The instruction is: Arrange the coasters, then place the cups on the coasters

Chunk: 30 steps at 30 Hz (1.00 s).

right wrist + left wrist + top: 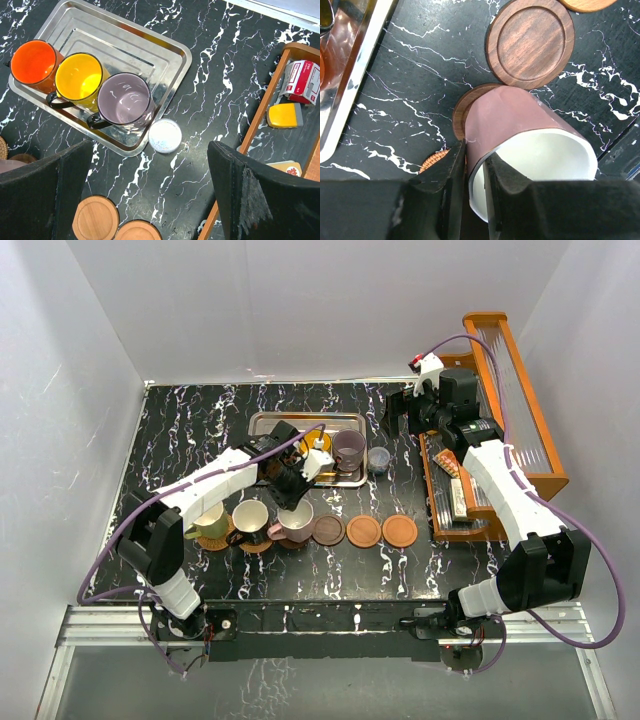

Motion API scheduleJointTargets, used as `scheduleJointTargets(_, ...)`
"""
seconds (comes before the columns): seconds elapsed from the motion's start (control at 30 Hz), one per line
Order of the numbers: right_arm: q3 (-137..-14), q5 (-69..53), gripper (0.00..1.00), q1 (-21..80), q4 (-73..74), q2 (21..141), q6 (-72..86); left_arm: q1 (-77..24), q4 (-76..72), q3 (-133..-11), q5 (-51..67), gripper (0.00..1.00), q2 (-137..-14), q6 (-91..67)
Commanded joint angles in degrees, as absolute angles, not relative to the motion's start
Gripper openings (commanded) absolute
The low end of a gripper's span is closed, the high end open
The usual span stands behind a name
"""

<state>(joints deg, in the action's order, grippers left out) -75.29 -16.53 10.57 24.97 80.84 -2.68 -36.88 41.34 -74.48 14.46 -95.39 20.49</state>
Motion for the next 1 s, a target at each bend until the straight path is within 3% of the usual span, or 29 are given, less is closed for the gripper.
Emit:
scheduleJointTargets(0.0,-76.0,-17.3,0.98,10.3,22.1,79.1,-2.6,-37.2,42.3,-76.6,14.7,0.16,-93.5,17.8)
scheduleJointTargets(0.7,-77.2,-15.8,0.98,10.3,23.0,80.4,-3.0,-37.2,42.3,-76.1,9.3,0.01,-88.4,7.8)
scheduleJointTargets(0.97,-77.4,-15.1,0.98,10.3,23.2,80.5,-3.2,-37.2,43.8,-74.8,7.2,0.00,-86.8,7.5)
